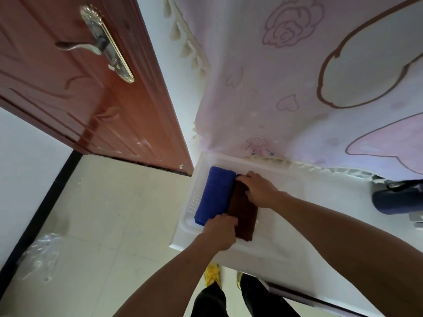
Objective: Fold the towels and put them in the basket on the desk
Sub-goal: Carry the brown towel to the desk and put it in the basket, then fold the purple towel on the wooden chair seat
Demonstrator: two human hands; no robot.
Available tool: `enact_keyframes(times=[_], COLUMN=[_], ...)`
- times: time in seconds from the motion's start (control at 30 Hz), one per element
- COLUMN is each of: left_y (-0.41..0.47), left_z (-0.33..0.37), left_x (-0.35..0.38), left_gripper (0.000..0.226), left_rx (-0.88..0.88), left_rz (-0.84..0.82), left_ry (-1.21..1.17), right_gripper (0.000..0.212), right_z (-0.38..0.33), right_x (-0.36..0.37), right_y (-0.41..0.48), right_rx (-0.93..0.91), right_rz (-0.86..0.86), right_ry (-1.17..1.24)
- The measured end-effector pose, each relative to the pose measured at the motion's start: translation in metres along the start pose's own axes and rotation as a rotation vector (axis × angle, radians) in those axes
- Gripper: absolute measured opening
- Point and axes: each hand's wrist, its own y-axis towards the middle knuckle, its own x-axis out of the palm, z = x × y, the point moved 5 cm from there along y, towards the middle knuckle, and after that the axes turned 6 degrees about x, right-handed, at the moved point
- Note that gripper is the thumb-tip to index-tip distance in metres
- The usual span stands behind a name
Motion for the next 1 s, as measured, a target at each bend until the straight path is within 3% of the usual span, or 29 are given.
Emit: enact_keyframes(times=[0.1,0.27,0.4,0.6,0.8,1.0], left_y=[-0.017,-0.071,-0.124,-0.228,-0.384,-0.552], left_z=[-0.002,-0.007,-0.031,-0.047,-0.032,0.015], left_x=[-0.004,-0.036,-0.039,0.019,0.118,0.264], left_gripper=[0.026,0.026,0.030,0.028,0.029,0.029], left_rx=[0.043,-0.001,-0.217,-0.625,-0.978,-1.354], left_rz=[0.058,0.406,0.568,0.620,0.704,0.804], left_ry=[0.007,0.011,0.001,-0.060,-0.137,-0.277], right_gripper=[0.049,0.027,0.028,0.031,0.034,0.039], right_z=[0.004,-0.012,-0.068,-0.164,-0.267,-0.351], right_x=[-0.017,-0.052,-0.063,-0.018,0.083,0.198], right_y=[-0.005,-0.025,-0.046,-0.109,-0.212,-0.371], right_rx=[0.039,0.016,-0.275,-0.683,-1.053,-1.402], right_rz=[0.002,0.208,0.255,0.198,0.061,-0.052], right_ry=[0.079,-0.003,-0.092,-0.271,-0.479,-0.645])
